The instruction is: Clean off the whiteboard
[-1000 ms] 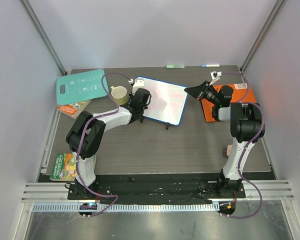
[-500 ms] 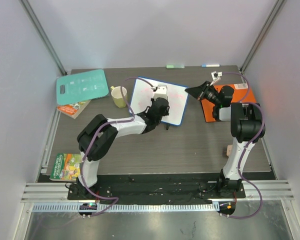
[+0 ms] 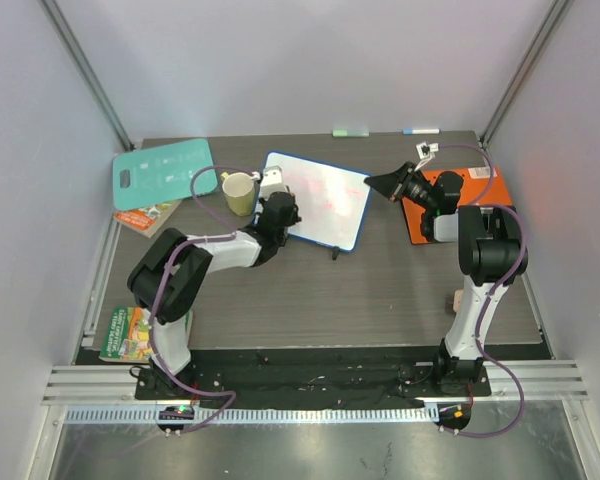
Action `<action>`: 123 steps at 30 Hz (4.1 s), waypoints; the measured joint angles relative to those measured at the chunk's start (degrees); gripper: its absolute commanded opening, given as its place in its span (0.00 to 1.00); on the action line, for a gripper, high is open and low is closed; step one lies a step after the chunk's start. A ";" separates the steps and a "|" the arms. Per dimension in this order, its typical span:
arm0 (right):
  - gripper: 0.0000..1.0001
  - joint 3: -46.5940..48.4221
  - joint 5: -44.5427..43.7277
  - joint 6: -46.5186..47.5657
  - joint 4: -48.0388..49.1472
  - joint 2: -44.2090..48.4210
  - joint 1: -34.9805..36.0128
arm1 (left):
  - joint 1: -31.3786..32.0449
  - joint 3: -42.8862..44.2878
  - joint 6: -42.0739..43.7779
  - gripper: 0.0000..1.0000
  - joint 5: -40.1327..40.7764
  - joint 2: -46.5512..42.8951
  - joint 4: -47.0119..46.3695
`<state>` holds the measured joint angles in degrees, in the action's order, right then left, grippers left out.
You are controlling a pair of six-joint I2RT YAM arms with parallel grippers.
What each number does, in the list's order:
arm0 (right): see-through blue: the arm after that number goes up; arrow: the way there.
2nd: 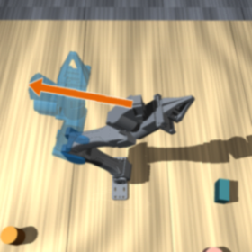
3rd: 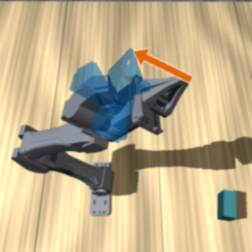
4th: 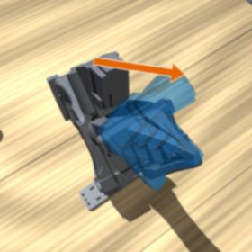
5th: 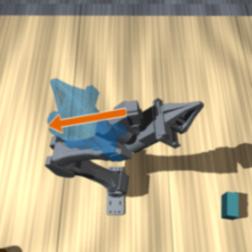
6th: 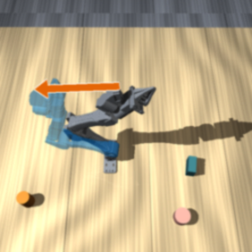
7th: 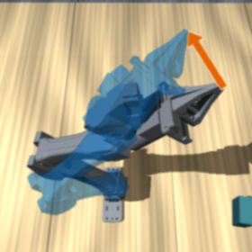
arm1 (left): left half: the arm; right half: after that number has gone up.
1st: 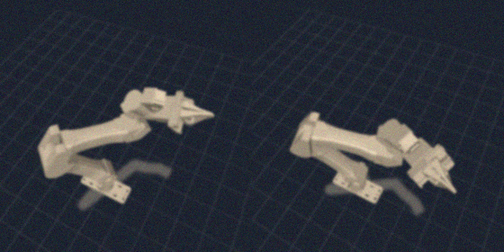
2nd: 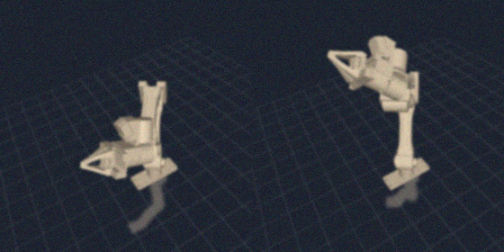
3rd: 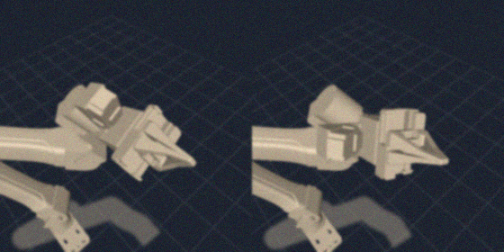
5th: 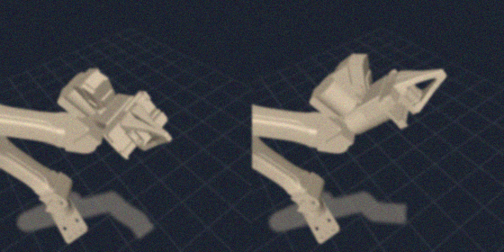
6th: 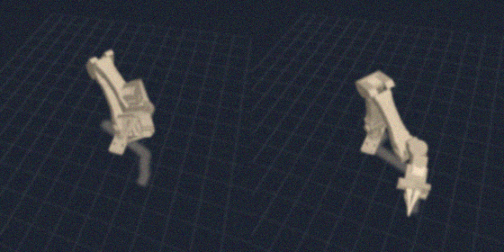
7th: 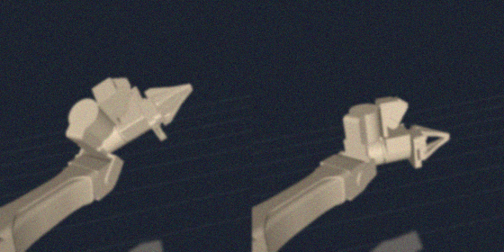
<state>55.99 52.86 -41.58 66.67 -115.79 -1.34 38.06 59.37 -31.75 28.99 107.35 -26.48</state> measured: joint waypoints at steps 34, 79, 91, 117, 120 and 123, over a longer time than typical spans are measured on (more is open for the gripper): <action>0.01 0.02 -0.74 -2.01 0.96 -1.01 -1.36 | 10.64 36.13 12.55 0.00 -12.46 16.52 18.78; 0.01 0.09 -3.85 4.48 -5.44 0.04 0.07 | 14.38 46.38 9.29 0.00 3.30 21.94 30.40; 0.01 0.17 -3.23 4.70 -5.46 0.04 0.63 | 14.23 25.94 3.74 0.00 2.49 13.00 20.28; 0.01 0.72 -4.28 5.49 -5.81 0.07 0.94 | 14.95 48.94 12.52 0.00 8.81 24.00 27.45; 0.01 0.72 -4.44 5.55 -5.95 0.07 0.94 | 14.67 49.37 12.15 0.00 8.66 24.17 28.46; 0.02 0.72 -5.14 5.75 -6.73 0.07 1.03 | 13.94 48.54 10.64 0.00 7.19 23.80 28.17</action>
<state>56.71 47.72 -35.83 59.94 -115.72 -0.32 52.01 107.92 -21.10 36.18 131.15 1.69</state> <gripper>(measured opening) 0.081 0.222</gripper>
